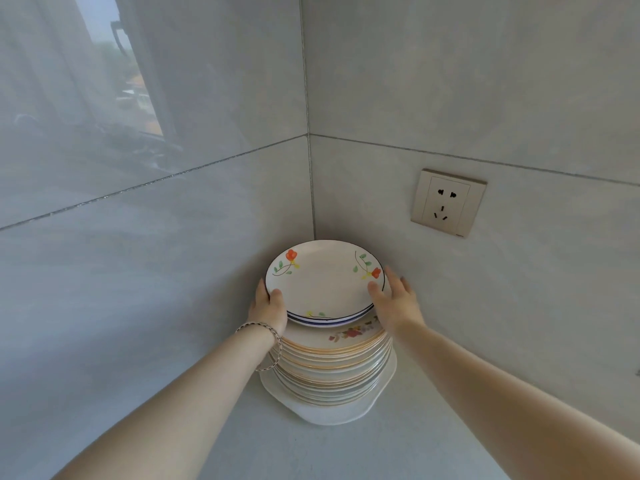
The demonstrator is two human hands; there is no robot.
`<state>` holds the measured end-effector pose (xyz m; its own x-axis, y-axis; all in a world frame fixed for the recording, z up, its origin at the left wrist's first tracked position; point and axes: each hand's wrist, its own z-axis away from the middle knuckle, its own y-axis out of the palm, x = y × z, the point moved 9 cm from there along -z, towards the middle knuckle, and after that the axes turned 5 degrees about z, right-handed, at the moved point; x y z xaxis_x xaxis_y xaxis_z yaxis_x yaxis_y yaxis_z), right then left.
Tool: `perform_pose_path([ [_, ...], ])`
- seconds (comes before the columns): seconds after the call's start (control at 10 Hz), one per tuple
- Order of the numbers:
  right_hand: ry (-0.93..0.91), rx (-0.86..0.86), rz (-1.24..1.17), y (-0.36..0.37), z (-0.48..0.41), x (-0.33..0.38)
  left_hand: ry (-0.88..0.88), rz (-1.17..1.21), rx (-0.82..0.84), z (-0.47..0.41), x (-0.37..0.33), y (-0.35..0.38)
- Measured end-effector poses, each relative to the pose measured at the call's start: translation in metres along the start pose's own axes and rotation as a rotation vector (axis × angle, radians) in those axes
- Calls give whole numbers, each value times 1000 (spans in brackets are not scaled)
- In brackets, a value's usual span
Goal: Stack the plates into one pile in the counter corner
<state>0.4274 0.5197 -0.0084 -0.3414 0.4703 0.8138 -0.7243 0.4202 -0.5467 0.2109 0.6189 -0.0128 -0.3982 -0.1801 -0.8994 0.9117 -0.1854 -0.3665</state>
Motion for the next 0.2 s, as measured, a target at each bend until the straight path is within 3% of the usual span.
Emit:
perform_pose_path([
  [0.1,-74,-64,182,-17,15,15,-94,-22,-36,5,-4,-12],
  [0.2,-82,0,365,-33,32,23,-124,-67,-113,38,-29,-34],
])
